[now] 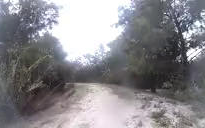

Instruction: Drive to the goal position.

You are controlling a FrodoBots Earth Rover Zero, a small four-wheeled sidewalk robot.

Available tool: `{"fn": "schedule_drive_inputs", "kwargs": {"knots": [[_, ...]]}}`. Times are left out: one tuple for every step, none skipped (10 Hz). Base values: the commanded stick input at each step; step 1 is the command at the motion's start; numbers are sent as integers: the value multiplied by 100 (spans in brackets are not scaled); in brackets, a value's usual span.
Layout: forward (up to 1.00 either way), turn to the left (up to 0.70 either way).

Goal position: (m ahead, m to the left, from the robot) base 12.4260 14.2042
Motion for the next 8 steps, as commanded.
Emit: {"fn": "schedule_drive_inputs", "kwargs": {"knots": [[0,0],[0,0],[0,0],[0,0],[9,0],[85,0],[85,0],[85,0]]}}
